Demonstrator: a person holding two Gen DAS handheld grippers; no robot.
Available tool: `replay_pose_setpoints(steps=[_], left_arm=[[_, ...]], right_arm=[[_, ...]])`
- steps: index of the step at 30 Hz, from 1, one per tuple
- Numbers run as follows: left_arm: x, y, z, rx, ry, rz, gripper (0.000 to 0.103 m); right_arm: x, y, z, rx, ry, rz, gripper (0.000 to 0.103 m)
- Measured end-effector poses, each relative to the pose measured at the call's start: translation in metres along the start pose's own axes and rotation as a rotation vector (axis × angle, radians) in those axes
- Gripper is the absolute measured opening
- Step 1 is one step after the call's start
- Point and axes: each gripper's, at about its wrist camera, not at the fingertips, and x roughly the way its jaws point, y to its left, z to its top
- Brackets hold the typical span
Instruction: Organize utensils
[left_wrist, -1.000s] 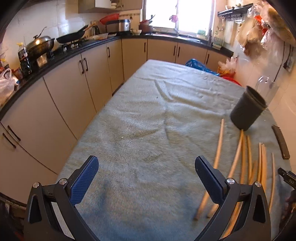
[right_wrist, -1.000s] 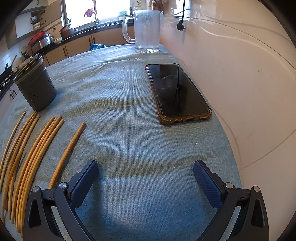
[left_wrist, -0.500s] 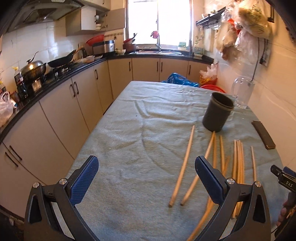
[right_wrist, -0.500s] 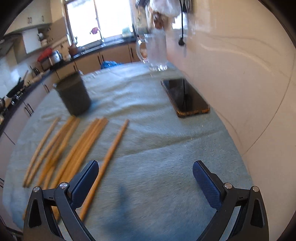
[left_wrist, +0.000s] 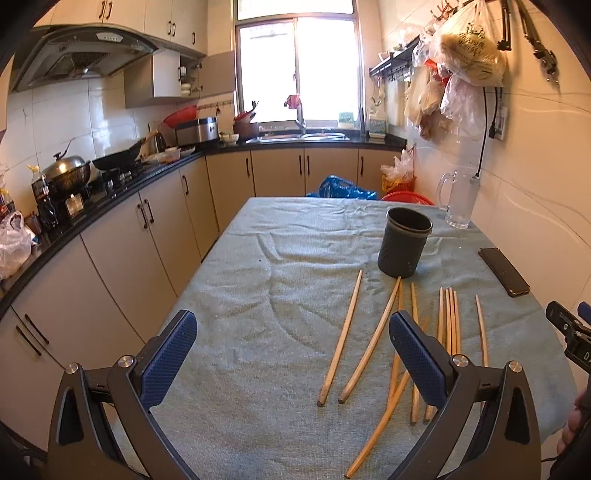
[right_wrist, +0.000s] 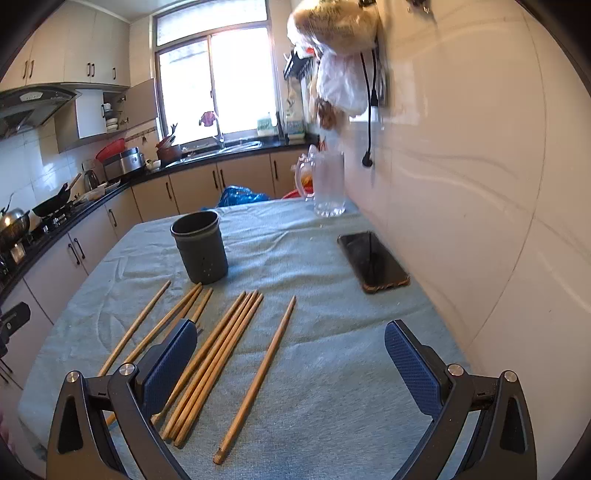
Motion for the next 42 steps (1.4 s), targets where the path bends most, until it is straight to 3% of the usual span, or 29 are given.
replay_pose_setpoints(steps=[5, 15, 30, 42], left_arm=[[-0.014, -0.003, -0.003, 0.013, -0.072, 0.011, 0.103], [-0.027, -0.010, -0.007, 0.044, -0.116, 0.009, 0.103], [-0.025, -0.018, -0.014, 0.068, -0.080, -0.034, 0.103], [-0.003, -0.024, -0.015, 0.087, -0.018, -0.036, 0.103]], right_arm=[[-0.012, 0.007, 0.001, -0.039, -0.036, -0.041, 0.103], [-0.028, 0.014, -0.001, -0.063, -0.085, -0.072, 0.103], [-0.030, 0.016, -0.005, -0.069, -0.074, -0.075, 0.103], [-0.008, 0.012, -0.012, -0.060, -0.004, -0.070, 0.103]])
